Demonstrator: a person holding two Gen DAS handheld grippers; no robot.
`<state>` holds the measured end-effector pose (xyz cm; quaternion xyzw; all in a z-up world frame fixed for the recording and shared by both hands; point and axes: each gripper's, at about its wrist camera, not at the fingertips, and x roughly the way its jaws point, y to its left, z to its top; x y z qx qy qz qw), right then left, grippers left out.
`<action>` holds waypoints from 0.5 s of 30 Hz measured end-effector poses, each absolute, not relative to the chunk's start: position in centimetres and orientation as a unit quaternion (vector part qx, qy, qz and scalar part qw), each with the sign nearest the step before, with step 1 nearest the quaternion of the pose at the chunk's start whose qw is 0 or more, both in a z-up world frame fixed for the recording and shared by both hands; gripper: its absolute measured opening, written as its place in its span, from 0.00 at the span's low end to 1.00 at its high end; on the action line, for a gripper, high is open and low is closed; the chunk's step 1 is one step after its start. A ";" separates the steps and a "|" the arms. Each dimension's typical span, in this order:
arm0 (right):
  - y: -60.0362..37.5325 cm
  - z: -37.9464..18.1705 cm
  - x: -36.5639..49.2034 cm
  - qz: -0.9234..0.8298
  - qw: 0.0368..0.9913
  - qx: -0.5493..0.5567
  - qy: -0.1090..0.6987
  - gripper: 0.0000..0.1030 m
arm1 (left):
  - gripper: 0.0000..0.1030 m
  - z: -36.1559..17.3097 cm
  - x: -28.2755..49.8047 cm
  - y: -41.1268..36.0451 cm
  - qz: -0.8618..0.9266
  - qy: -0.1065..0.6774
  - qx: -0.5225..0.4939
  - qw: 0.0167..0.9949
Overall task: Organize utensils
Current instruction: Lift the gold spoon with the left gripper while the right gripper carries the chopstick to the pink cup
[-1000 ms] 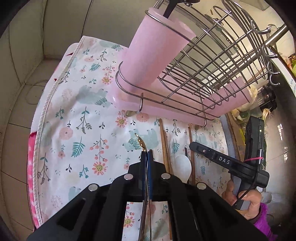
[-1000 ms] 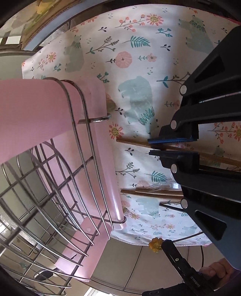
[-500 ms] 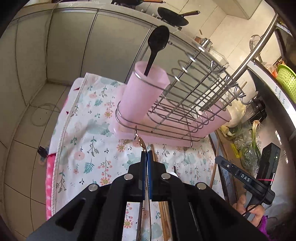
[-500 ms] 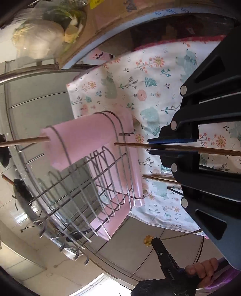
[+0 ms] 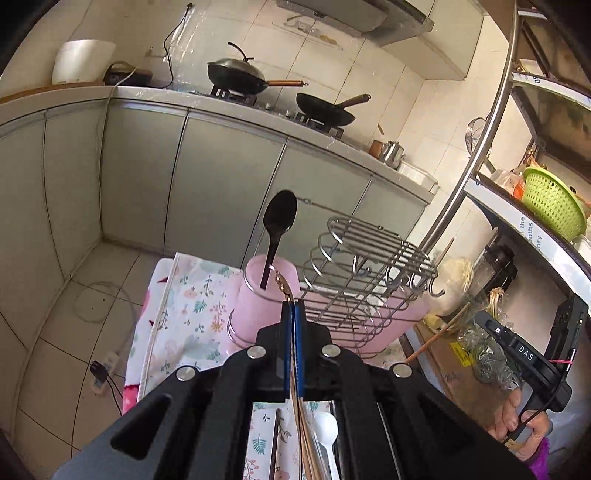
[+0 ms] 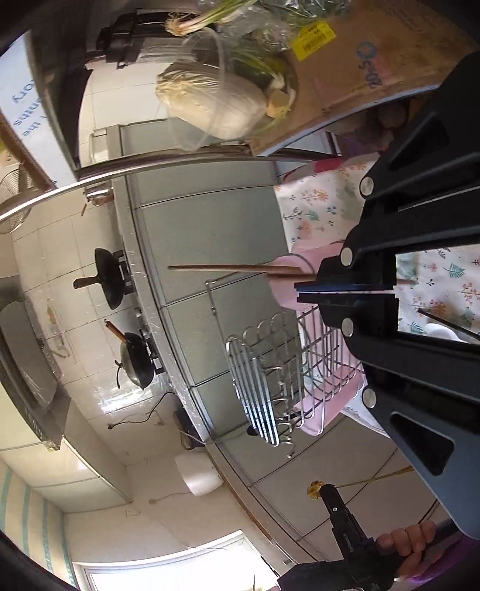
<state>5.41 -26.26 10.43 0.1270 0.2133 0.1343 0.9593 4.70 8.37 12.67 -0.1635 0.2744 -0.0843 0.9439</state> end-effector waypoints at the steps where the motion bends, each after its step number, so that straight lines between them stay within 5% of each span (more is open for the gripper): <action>1: -26.3 11.1 5.5 0.134 0.961 0.123 0.210 0.01 | 0.01 13.1 4.8 8.4 -0.086 0.269 -0.166 0.945; 6: -26.2 10.2 6.4 0.142 0.946 0.125 0.263 0.01 | 0.01 13.6 5.3 8.2 -0.094 0.261 -0.170 0.946; 15: -34.0 -2.7 12.7 0.085 0.820 0.342 0.450 0.02 | 0.01 10.1 7.4 7.8 -0.100 0.304 -0.169 0.932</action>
